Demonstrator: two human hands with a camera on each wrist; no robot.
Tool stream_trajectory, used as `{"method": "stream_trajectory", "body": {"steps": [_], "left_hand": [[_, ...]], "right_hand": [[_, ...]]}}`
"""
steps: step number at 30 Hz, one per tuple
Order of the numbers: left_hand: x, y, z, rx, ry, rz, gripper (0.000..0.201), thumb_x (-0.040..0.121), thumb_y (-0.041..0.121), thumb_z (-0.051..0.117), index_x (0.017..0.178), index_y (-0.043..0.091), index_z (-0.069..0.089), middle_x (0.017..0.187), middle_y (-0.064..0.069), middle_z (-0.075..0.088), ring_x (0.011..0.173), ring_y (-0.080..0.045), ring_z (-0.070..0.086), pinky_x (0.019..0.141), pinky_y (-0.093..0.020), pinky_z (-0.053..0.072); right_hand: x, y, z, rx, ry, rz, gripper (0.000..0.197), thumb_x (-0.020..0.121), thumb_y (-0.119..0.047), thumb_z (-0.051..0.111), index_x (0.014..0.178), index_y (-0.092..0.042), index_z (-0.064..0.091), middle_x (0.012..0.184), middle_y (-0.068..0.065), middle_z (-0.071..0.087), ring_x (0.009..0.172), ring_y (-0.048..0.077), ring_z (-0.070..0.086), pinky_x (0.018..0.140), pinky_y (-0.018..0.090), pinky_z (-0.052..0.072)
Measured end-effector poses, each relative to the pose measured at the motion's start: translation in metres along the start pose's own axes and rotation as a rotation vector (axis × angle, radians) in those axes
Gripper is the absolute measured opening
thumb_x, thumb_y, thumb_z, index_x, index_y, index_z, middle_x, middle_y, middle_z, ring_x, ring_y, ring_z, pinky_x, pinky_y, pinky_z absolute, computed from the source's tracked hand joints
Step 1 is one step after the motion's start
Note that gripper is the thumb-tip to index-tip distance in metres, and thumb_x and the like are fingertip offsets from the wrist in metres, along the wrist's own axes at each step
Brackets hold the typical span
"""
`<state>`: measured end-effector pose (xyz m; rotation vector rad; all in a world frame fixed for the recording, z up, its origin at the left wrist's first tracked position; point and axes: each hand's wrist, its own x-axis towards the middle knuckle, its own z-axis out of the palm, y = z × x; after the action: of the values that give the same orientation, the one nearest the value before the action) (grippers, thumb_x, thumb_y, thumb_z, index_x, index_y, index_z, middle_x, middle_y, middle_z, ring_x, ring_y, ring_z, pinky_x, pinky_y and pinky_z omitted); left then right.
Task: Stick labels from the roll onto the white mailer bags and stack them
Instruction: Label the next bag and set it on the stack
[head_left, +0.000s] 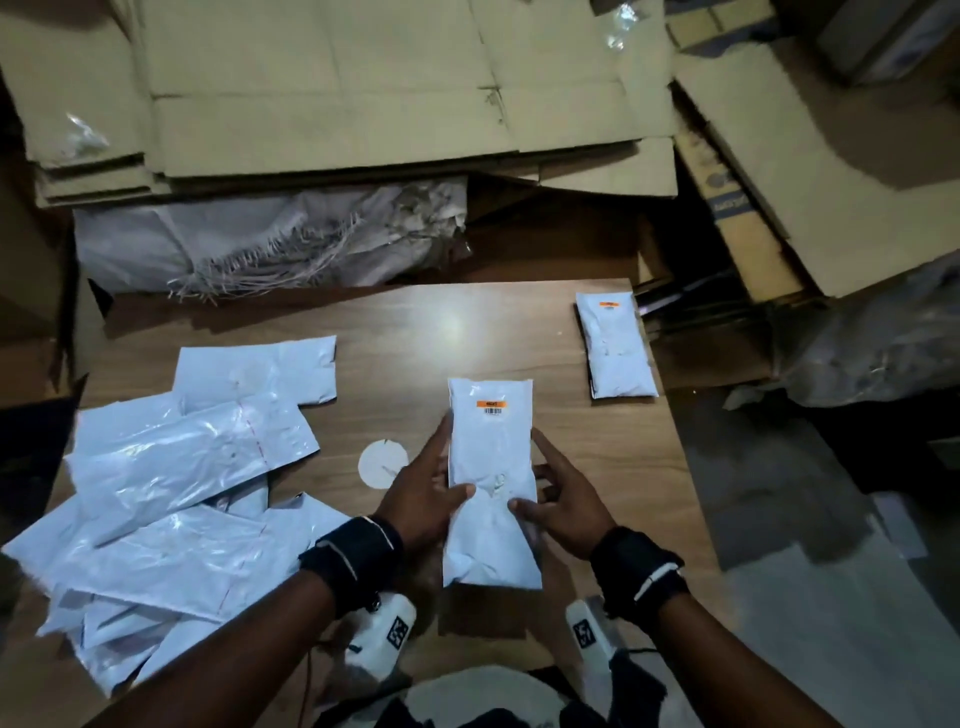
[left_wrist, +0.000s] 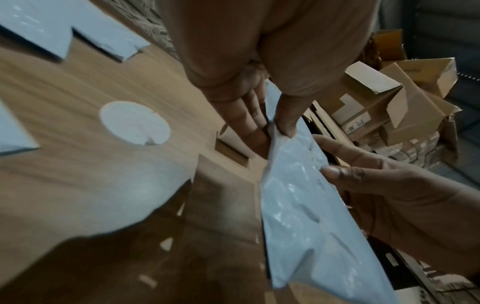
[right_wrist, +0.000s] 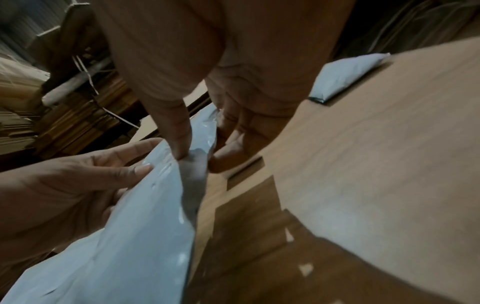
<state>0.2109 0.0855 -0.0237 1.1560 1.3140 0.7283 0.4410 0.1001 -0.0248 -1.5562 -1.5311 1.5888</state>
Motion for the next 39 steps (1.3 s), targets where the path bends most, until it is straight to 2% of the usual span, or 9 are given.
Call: {"method": "stream_trajectory", "body": {"steps": [5,9,12,15,19,28,34,37,39], "left_hand": [[0.055,0.029,0.024,0.102,-0.006,0.049,0.086,0.085,0.023,0.073,0.148,0.052,0.021,0.14,0.032,0.041,0.124,-0.007,0.054,0.1,-0.035,0.051],[0.106,0.057,0.034,0.308,-0.119,0.043,0.103,0.074,0.042,0.08,0.15,0.049,0.011,0.154,0.009,0.035,0.131,-0.021,0.049,0.104,-0.041,0.047],[0.149,0.077,0.043,0.565,-0.144,0.006,0.124,0.068,0.047,0.084,0.153,0.041,-0.005,0.156,-0.004,0.029,0.136,-0.026,0.041,0.108,-0.038,0.04],[0.184,0.09,0.051,0.745,-0.141,-0.063,0.133,0.066,0.048,0.085,0.152,0.036,-0.016,0.154,-0.012,0.027,0.13,-0.033,0.046,0.103,-0.036,0.042],[0.216,0.094,0.057,0.885,-0.157,-0.163,0.136,0.067,0.044,0.085,0.15,0.032,-0.022,0.158,-0.018,0.018,0.128,-0.036,0.049,0.1,-0.039,0.046],[0.255,0.077,0.07,1.11,-0.163,-0.22,0.131,0.069,0.05,0.08,0.152,0.024,-0.017,0.147,-0.013,0.037,0.123,-0.035,0.046,0.094,-0.043,0.047],[0.258,0.07,0.078,1.323,-0.144,-0.255,0.121,0.072,0.054,0.077,0.154,0.022,-0.006,0.154,-0.023,0.017,0.132,-0.039,0.035,0.101,-0.044,0.036],[0.26,0.071,0.075,1.338,-0.127,-0.254,0.126,0.068,0.059,0.077,0.154,0.022,-0.006,0.159,-0.022,0.002,0.14,-0.04,0.024,0.107,-0.047,0.031],[0.263,0.075,0.074,1.367,-0.125,-0.198,0.13,0.065,0.063,0.078,0.154,0.02,-0.007,0.162,-0.016,-0.004,0.145,-0.038,0.013,0.112,-0.049,0.024]], "right_hand": [[0.031,-0.02,-0.061,-0.029,-0.004,-0.024,0.09,0.081,-0.013,0.078,0.148,-0.043,0.026,0.12,-0.001,0.063,0.102,0.021,0.064,0.072,0.026,0.057],[0.066,-0.035,-0.103,-0.102,0.002,-0.025,0.087,0.084,-0.012,0.075,0.15,-0.039,0.026,0.116,-0.001,0.059,0.097,0.018,0.065,0.066,0.023,0.057],[0.102,-0.042,-0.128,-0.161,0.008,-0.008,0.087,0.084,-0.009,0.073,0.149,-0.042,0.026,0.115,0.002,0.059,0.092,0.021,0.067,0.07,0.034,0.061],[0.139,-0.047,-0.144,-0.244,0.006,0.031,0.088,0.084,-0.008,0.073,0.15,-0.041,0.026,0.117,0.004,0.058,0.091,0.022,0.067,0.07,0.035,0.061],[0.177,-0.052,-0.154,-0.425,-0.021,0.088,0.085,0.083,-0.012,0.074,0.152,-0.031,0.027,0.128,0.008,0.056,0.111,0.026,0.06,0.091,0.034,0.053],[0.221,-0.044,-0.151,-0.775,-0.102,0.178,0.078,0.087,-0.016,0.067,0.152,-0.023,0.024,0.145,0.011,0.047,0.128,0.031,0.05,0.102,0.035,0.043],[0.22,-0.043,-0.144,-1.014,-0.111,0.069,0.043,0.087,-0.021,0.062,0.127,-0.016,0.047,0.127,0.014,0.052,0.108,0.037,0.059,0.088,0.044,0.051],[0.221,-0.037,-0.139,-1.207,-0.065,-0.029,0.057,0.083,-0.022,0.066,0.134,-0.014,0.042,0.134,0.014,0.041,0.114,0.036,0.05,0.086,0.044,0.047],[0.223,-0.035,-0.14,-1.285,-0.035,-0.136,0.073,0.08,-0.03,0.069,0.143,-0.017,0.034,0.147,0.014,0.033,0.13,0.035,0.037,0.101,0.044,0.039]]}}
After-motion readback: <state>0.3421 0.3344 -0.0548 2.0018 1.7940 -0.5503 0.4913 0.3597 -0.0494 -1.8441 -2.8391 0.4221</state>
